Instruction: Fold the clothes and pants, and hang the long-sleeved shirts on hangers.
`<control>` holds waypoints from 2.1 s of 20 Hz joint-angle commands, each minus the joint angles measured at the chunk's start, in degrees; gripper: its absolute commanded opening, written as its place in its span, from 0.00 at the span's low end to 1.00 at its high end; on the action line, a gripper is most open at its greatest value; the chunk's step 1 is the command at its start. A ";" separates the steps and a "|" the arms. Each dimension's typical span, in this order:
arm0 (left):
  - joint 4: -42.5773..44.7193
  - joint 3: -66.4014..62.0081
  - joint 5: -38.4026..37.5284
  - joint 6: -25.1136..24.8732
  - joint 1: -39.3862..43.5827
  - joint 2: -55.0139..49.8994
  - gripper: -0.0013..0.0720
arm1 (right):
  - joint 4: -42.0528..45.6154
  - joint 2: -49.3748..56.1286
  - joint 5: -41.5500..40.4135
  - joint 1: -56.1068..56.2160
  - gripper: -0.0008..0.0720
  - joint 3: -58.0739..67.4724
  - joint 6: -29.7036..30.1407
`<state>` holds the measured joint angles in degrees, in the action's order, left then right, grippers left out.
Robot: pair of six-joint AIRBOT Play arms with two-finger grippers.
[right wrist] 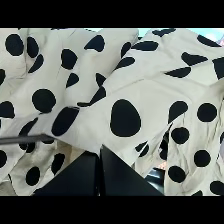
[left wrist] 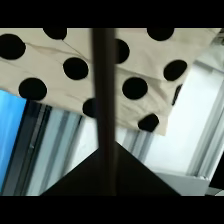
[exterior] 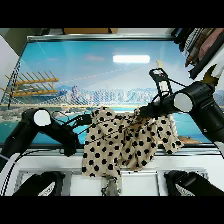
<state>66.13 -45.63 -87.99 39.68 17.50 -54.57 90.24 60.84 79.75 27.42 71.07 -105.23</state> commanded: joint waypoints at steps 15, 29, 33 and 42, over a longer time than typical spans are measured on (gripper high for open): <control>-0.31 -10.64 12.33 2.43 7.82 -16.26 0.03 | -2.19 0.33 -0.90 -0.24 0.03 0.24 3.67; -6.95 -10.67 14.67 -7.06 8.26 -16.26 0.03 | 6.82 0.37 3.15 0.42 0.03 6.91 8.02; -7.82 -10.67 15.17 -8.44 8.28 -16.26 0.03 | 5.79 0.37 -1.01 1.84 0.03 8.44 8.70; -7.74 -10.67 16.48 -8.44 8.24 -16.28 0.03 | 4.39 2.10 -7.52 18.75 0.03 8.63 2.51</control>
<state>58.46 -56.23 -71.90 31.38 25.78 -70.81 94.94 62.22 75.66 41.32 79.61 -99.61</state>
